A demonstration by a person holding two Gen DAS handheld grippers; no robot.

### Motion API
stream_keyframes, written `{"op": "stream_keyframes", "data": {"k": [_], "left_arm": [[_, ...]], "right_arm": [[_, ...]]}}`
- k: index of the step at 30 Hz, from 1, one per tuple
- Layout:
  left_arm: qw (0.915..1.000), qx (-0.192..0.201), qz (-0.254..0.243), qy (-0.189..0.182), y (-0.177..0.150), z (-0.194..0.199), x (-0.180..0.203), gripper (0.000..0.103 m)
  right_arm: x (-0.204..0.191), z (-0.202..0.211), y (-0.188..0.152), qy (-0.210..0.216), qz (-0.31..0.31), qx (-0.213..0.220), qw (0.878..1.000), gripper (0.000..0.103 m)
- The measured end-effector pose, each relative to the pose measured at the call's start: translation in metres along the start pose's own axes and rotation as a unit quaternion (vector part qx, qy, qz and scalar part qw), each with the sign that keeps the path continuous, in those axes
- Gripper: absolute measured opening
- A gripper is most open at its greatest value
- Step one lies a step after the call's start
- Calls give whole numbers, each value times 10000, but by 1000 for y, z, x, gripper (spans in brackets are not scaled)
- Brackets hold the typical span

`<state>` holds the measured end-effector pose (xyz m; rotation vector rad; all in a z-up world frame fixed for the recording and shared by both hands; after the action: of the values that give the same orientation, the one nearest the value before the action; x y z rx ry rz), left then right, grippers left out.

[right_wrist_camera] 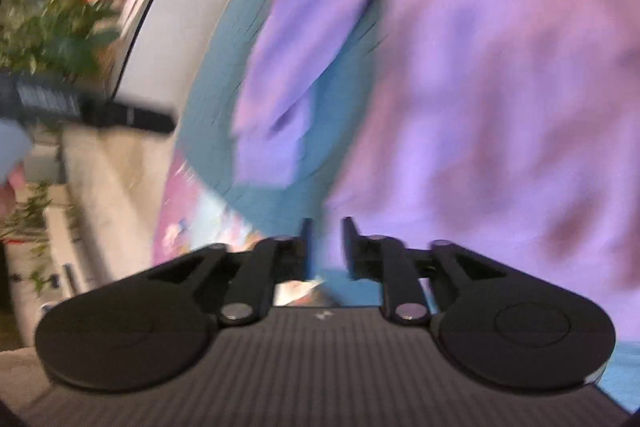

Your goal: Fold clothes

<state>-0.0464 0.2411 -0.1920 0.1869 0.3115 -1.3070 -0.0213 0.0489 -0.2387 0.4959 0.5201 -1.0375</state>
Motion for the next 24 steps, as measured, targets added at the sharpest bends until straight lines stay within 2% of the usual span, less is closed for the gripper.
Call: {"op": "stream_keyframes", "data": {"k": [2,5,8,11,13,15,17,21,24], "left_arm": [[9999,112,15,62,6,17,14,100],[9988,431,206,-63,15,56,34,99],[9978,577,319,3,23,105,57,99],[9951,872,276,-378,27,154,81,100],[9928,1025,170,-589,29,180,97,103],[9915,1136,-51,-635,28,204,116,103],[9905,1238,-175,-566,25,215,127,103],[9847,1641,-528,-266,16,246,156,103],[9824,1756,-567,-282,13,259,168,103]], "right_arm": [[14,30,10,-269,68,143,9995,32],[43,121,27,-985,160,546,9935,34],[52,176,28,-1406,141,850,9863,34],[53,233,22,-2221,5,1100,9688,33],[43,268,12,-2732,-35,1444,9511,33],[29,292,-3,-2762,9,1856,9430,34],[25,312,-12,-2629,-42,2084,9420,35],[26,326,-29,-2037,-642,2025,9557,40],[28,321,-37,-1792,-981,1815,9619,40]]}}
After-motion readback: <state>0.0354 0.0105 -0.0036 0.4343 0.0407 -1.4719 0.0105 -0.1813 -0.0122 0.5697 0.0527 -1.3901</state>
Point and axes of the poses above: each gripper's, at about its wrist camera, not at the fingertips, and z roughly against the way its jaws point, x to its right, y to its top, the point moved 7 cm from there along -z, roughly the way its jaws point, and after that the axes turned 11 degrees about y, right-handed, at the moved point
